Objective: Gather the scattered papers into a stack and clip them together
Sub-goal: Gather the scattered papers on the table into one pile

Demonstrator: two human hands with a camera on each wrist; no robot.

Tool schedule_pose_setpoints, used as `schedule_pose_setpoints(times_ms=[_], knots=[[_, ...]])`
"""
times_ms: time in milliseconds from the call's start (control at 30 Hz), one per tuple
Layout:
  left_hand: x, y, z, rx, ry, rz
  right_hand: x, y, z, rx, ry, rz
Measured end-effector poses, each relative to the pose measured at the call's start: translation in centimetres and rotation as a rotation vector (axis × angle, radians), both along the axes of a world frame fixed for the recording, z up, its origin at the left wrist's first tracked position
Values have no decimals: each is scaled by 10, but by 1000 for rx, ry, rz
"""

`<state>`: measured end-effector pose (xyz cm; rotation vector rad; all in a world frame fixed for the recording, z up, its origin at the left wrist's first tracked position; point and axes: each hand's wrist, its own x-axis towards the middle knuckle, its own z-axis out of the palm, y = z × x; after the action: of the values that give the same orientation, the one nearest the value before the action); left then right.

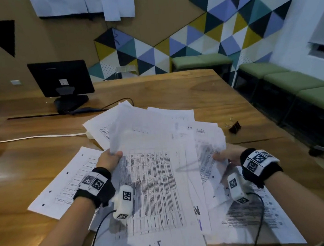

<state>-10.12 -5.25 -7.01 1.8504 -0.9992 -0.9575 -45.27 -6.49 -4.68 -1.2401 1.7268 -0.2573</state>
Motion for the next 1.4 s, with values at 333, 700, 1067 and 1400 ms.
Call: schedule_pose_setpoints(times_ms=[333,700,1067,1400], knots=[[-6,14,7,-15,518,-123,67,-26,-25,-117,-150,-102],[4,10,-2,-135,521,-185,77,-11,-32,9,-655,-357],[0,2,3,-131,591,-123,79,20,-20,-136,-800,-44],[7,8,7,80,152,-191,90,-4,-23,-251,-75,-7]])
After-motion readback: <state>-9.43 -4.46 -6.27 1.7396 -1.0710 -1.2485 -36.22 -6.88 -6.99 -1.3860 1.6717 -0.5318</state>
